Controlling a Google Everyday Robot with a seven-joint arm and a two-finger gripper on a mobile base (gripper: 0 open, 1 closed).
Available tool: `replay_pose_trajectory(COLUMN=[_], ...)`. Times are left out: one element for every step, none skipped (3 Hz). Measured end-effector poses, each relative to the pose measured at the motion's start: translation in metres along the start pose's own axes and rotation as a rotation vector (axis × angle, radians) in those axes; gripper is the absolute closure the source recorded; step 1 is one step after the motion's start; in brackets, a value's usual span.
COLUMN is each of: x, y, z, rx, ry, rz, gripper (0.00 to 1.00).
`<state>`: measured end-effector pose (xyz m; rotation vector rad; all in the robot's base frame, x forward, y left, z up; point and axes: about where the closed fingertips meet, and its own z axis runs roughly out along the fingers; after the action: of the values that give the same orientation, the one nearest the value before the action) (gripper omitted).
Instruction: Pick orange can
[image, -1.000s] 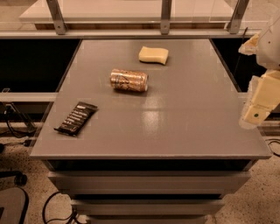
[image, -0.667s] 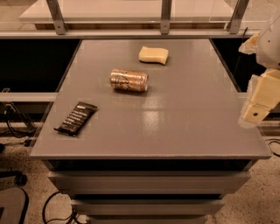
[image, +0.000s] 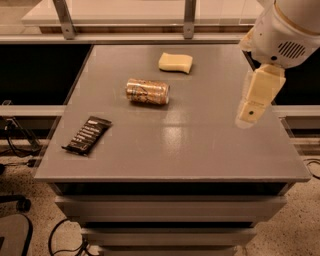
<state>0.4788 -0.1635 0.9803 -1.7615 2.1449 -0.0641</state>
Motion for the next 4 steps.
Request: replay_pose_trajectory(x=[-0.038,-0.077,-0.111,-0.138], y=[-0.012,-0.026,-0.039,-0.052], z=[0.018,0.043,0.069,0.095], rx=[-0.026,-0.062,-0.087,-0.094], ry=[-0.027,-0.042,-0.046,-0.035], rz=[-0.054,-0.099,-0.132,-0.148], gripper=[0.00,0.00,0.00,0.00])
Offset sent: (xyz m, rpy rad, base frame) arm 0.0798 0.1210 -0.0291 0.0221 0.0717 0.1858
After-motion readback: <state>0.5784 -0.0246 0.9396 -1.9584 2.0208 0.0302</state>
